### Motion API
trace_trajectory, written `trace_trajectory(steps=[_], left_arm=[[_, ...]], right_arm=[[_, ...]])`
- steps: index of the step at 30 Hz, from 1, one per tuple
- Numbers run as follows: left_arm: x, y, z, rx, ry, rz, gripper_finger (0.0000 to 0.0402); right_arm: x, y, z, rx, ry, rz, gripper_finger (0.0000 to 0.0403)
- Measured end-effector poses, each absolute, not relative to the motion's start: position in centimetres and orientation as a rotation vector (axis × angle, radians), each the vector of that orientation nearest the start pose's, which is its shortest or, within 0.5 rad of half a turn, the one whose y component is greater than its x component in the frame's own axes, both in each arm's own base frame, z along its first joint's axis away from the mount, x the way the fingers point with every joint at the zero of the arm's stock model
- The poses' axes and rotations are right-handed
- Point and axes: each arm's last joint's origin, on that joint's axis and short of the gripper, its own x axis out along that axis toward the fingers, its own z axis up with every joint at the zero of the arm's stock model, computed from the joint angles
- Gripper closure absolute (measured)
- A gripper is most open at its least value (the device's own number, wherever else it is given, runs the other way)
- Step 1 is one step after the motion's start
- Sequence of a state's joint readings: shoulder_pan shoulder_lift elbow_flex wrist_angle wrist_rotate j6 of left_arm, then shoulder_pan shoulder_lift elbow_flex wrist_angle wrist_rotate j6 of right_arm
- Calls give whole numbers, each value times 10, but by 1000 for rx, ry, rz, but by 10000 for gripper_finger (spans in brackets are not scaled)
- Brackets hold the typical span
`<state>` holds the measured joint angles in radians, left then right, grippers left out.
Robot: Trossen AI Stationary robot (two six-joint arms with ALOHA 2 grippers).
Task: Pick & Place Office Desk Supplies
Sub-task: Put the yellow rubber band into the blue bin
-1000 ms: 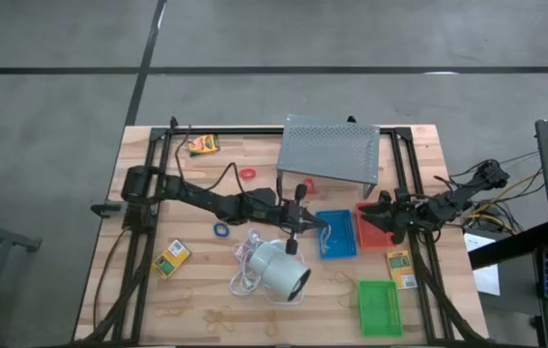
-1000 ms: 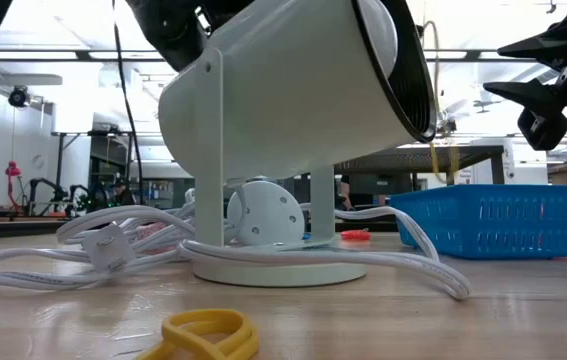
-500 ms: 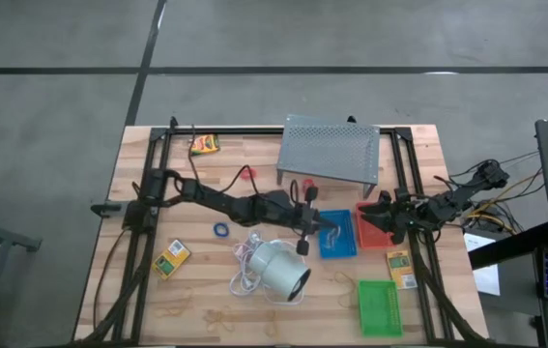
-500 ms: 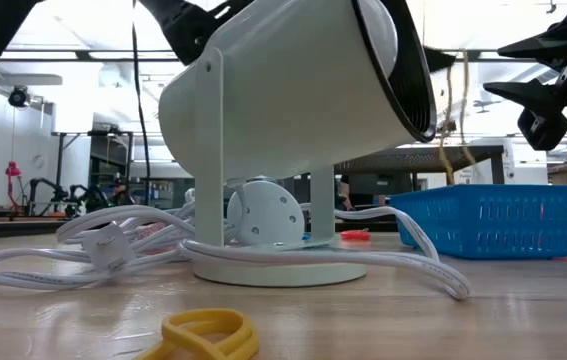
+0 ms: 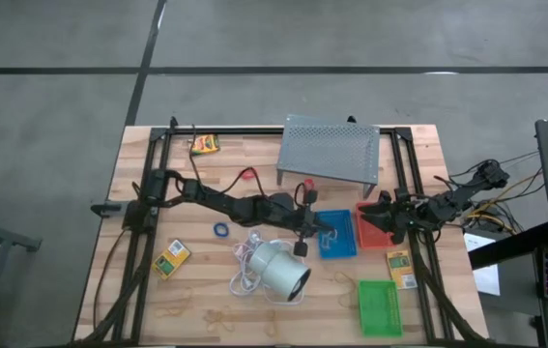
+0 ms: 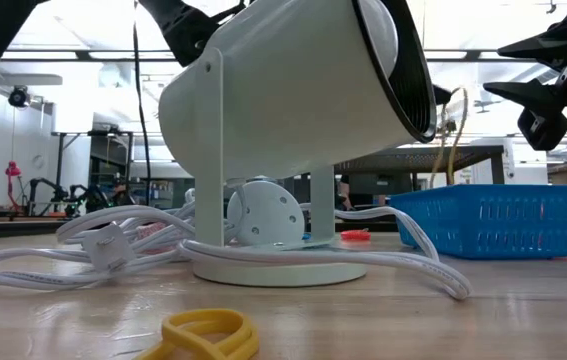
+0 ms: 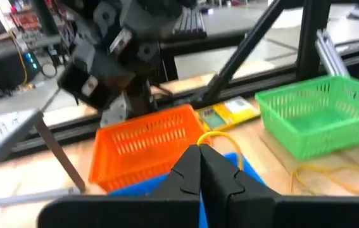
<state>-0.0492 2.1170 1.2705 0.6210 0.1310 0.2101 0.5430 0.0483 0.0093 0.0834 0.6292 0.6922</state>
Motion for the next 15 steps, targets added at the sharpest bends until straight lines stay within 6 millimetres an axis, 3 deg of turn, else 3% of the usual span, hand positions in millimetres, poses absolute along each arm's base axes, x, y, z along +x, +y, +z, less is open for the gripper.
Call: trace_trajectory(steps=[15], left_arm=[[452,-10,146,179,406,-178,400]], right_arm=[[90,34,171,716,-66,-70,218]])
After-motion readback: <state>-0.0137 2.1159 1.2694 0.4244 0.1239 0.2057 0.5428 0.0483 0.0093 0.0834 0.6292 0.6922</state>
